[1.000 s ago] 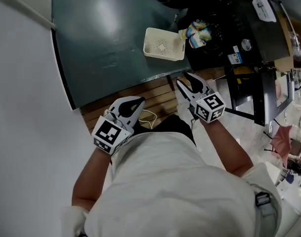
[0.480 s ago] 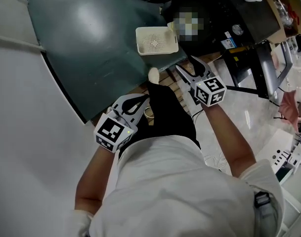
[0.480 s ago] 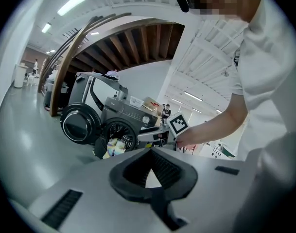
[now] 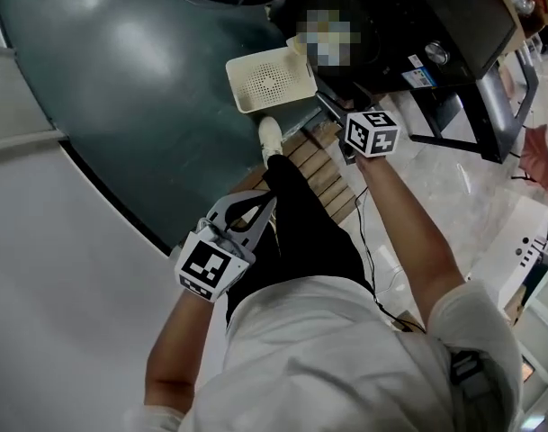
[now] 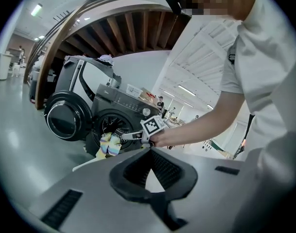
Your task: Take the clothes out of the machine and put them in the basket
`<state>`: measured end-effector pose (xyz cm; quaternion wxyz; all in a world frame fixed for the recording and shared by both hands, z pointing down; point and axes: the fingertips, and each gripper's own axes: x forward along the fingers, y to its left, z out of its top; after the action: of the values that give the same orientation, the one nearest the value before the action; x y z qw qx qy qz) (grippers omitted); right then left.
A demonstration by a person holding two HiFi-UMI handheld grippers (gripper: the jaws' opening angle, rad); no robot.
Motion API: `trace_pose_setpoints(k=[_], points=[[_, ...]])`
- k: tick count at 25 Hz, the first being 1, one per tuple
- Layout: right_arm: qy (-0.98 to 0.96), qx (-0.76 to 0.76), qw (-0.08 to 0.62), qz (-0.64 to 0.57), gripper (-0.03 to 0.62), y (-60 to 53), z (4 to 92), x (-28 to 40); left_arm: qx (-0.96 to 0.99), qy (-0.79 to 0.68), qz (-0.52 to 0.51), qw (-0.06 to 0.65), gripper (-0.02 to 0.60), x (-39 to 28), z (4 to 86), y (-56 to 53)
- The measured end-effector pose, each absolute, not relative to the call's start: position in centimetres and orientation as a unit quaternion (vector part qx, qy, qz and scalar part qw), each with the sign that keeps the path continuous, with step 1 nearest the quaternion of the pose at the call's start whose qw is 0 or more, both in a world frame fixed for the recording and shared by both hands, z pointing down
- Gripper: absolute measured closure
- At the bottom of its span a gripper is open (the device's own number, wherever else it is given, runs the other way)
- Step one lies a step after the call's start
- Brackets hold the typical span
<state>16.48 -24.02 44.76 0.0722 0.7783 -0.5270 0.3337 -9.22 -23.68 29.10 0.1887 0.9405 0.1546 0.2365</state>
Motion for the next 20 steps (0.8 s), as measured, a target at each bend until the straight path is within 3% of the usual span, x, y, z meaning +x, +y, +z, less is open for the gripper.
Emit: trace_pose_setpoints(k=[13, 20], points=[[-0.393, 0.819, 0.031, 0.418, 0.207, -28.5, 61.4, 32.6, 0.924, 0.222, 0.264, 0.164, 0.584, 2.7, 35.5, -28.5], [-0.322, 0.831, 0.001, 0.453, 0.149, -29.5, 68.9, 39.2, 0.919, 0.245, 0.273, 0.144, 0.584, 7.8, 38.8, -30.3]])
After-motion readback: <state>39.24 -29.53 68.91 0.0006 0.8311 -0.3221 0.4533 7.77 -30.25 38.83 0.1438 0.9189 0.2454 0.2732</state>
